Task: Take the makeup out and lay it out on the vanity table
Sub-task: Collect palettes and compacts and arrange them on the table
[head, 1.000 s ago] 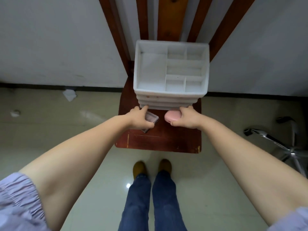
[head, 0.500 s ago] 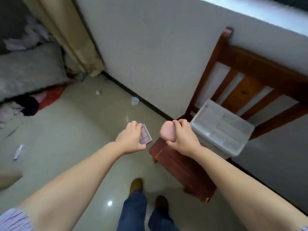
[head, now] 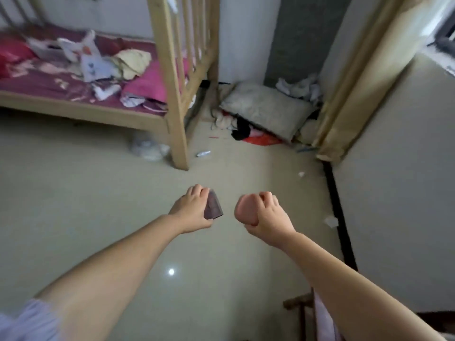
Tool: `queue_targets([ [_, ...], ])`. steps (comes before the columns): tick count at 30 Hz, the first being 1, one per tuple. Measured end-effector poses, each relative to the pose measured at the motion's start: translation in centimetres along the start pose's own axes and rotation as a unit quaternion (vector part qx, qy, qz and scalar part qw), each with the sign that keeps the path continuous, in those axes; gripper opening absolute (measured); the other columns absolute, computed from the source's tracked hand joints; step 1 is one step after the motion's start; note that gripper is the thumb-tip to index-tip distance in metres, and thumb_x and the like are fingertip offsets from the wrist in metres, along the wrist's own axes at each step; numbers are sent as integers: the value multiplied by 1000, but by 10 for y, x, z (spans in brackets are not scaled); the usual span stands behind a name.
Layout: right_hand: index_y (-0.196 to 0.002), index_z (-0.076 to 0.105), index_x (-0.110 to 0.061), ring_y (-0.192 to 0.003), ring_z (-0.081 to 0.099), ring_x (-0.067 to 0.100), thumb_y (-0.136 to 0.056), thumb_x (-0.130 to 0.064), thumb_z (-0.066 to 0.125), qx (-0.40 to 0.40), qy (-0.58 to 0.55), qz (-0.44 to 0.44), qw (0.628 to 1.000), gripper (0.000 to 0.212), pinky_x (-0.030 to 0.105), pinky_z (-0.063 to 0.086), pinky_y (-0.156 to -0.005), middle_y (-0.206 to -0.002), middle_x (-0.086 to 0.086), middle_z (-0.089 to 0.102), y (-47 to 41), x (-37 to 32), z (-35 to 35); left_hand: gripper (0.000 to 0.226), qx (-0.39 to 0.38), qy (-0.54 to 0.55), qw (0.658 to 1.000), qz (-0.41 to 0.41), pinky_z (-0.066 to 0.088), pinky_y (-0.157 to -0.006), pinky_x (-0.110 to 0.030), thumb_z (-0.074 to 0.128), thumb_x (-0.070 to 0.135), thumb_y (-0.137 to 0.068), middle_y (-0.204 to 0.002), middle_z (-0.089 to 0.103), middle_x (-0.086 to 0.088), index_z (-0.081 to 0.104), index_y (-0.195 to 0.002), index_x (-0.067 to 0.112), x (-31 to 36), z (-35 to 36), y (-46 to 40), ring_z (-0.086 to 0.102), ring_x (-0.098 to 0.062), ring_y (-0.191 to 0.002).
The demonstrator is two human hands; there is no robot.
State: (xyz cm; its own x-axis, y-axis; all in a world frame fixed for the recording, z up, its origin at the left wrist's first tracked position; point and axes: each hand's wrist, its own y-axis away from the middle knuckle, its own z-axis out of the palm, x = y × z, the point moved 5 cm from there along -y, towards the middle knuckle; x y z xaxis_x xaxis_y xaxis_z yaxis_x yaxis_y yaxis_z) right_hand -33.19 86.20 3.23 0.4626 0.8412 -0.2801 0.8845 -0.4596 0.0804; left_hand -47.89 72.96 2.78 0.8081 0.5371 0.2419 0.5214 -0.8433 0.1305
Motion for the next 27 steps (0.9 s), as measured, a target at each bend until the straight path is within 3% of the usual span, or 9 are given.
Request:
queue_targets([
  [4, -140, 30, -13, -127, 33, 27, -75, -42, 67, -27, 11, -106, 994, 80, 37, 44, -97, -136, 8, 32, -30, -126, 24, 74, 39, 1, 994, -98, 41, -96, -37, 68, 39, -69, -127, 39, -8, 37, -131, 13, -117, -32, 81, 37, -27, -124],
  [9, -141, 30, -11, -126, 35, 29, -75, -44, 67, -29, 14, -199, 979, 82, 34, 32, -105, -135, 10, 34, -38, -285, 64, 74, 60, -27, 985, -161, 41, -97, -35, 66, 40, -70, -125, 39, -8, 36, -132, 14, -240, -59, 190, 38, -26, -122],
  [13, -140, 32, -10, -123, 38, 30, -75, -45, 66, -33, 28, -269, 962, 81, 34, 32, -104, -134, 11, 37, -40, -407, 94, 74, 76, -22, 972, -221, 43, -96, -35, 65, 40, -71, -125, 38, -6, 34, -134, 16, -327, -79, 275, 37, -24, -122],
  [21, -138, 34, -12, -123, 38, 27, -75, -46, 66, -76, 52, -405, 910, 78, 31, 31, -105, -133, 8, 37, -58, -629, 152, 76, 117, 21, 920, -374, 45, -93, -36, 65, 38, -73, -126, 37, -7, 33, -136, 14, -482, -96, 422, 36, -24, -122],
  [27, -139, 32, -11, -125, 37, 26, -76, -46, 66, -109, 67, -477, 869, 79, 30, 28, -107, -135, 9, 36, -96, -763, 207, 75, 103, 24, 890, -443, 44, -90, -35, 64, 39, -75, -127, 37, -8, 32, -138, 12, -590, -92, 476, 37, -25, -121],
])
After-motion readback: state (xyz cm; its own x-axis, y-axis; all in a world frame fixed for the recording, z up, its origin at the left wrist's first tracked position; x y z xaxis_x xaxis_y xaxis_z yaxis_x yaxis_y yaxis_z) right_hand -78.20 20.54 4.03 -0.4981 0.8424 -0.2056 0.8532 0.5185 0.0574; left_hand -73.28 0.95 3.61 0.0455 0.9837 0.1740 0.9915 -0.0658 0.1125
